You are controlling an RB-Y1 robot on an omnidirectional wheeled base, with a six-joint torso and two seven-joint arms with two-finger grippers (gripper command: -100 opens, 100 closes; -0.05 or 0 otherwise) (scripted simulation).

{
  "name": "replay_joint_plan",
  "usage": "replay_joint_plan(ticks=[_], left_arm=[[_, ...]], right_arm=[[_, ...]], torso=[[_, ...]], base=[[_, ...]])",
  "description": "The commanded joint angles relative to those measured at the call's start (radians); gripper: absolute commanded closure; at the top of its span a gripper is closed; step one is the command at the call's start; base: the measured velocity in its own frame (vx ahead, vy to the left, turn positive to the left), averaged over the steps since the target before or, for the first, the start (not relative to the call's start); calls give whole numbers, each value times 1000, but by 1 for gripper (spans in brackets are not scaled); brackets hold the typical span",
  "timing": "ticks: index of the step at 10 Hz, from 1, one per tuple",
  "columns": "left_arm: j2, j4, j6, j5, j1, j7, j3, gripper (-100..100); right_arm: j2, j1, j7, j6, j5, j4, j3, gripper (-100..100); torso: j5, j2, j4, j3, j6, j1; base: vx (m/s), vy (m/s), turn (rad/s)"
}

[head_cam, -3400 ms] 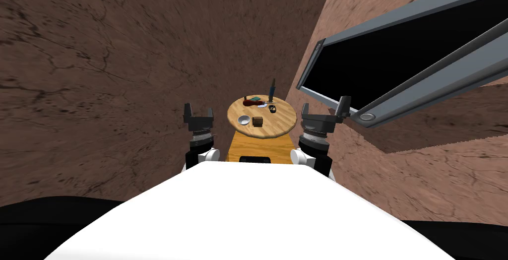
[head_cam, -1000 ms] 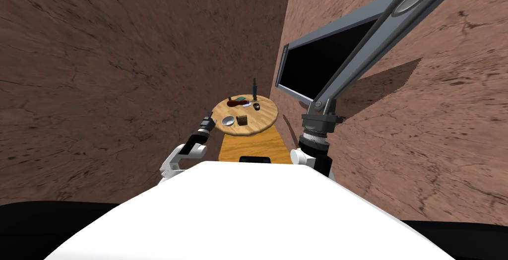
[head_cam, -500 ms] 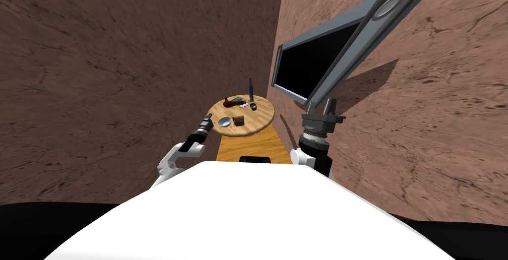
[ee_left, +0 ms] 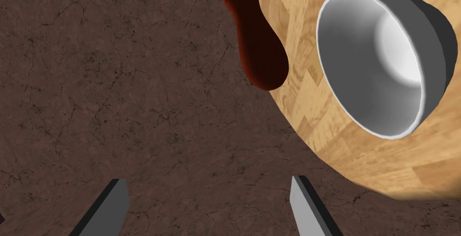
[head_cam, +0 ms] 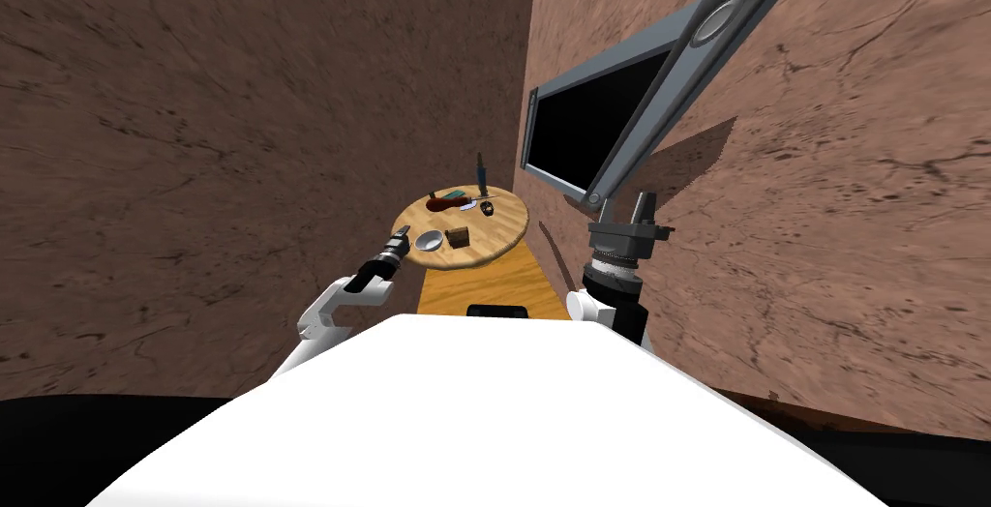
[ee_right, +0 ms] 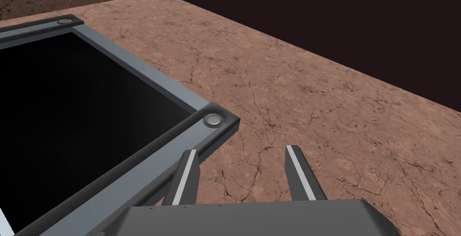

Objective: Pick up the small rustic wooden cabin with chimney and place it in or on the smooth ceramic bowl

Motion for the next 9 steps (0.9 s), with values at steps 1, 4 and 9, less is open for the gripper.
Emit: replay_joint_plan(ticks=[1, 4, 9], left_arm=[[23, 37, 50, -8, -6, -9, 9, -100], [50, 79, 116, -16, -8, -21, 22, -100], [88, 156, 239, -33, -5, -48, 41, -100]], right_arm=[[0, 0, 0, 0, 0, 0, 0, 0], [0, 0, 0, 0, 0, 0, 0, 0], [0, 0, 0, 0, 0, 0, 0, 0]], torso=[[0, 0, 0, 0, 0, 0], [0, -1, 0, -1, 0, 0], [0, -3, -1, -2, 0, -1]], base=[[28, -65, -160], [34, -54, -129], [47, -56, -156]])
